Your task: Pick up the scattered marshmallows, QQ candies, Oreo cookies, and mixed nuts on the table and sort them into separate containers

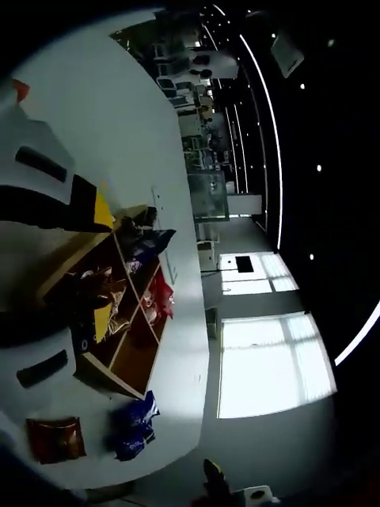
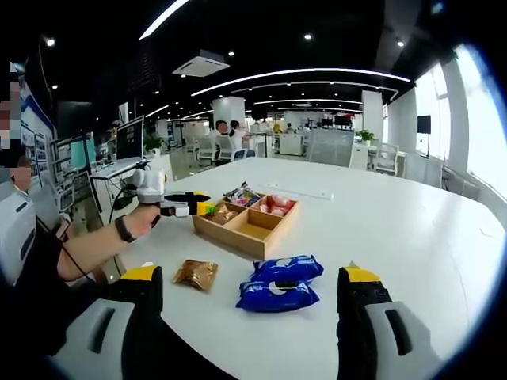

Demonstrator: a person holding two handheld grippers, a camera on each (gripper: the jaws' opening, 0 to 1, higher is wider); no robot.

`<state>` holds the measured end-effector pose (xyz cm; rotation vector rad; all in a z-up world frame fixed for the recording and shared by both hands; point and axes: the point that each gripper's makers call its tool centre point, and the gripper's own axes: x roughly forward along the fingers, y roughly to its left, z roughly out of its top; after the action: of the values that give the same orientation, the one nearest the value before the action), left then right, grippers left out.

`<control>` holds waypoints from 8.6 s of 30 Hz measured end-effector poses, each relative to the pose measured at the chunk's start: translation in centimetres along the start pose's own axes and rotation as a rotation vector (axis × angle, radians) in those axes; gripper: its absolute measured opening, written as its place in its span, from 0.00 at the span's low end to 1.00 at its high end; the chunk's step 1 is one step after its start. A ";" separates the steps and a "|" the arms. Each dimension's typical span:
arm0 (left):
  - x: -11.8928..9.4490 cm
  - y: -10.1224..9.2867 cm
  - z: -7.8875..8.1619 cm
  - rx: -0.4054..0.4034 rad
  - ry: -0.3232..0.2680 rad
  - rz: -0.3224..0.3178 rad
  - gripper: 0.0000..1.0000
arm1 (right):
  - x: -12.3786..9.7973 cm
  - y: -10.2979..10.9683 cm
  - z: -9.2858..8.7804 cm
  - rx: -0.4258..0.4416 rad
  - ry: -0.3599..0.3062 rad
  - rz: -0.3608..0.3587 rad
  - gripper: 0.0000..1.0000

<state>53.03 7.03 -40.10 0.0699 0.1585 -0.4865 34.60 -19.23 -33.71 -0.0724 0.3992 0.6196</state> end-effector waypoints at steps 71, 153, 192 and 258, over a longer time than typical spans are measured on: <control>-16.7 -7.5 3.3 0.034 -0.062 -0.155 0.97 | -0.2 0.1 -0.3 0.013 -0.004 0.007 0.87; -17.0 -6.5 2.2 0.065 -0.004 -0.172 0.94 | 14.6 7.6 -5.4 -0.194 0.190 0.195 0.62; -17.1 -6.6 2.2 0.067 0.000 -0.175 0.91 | 15.7 8.8 -8.2 -0.254 0.275 0.242 0.40; -18.0 -7.0 2.3 0.097 0.015 -0.161 0.86 | 14.4 10.0 -6.6 -0.207 0.207 0.291 0.05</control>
<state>34.39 8.91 -34.98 0.1569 0.1553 -0.6545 37.18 -4.40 -44.82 -0.2813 0.5498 0.9441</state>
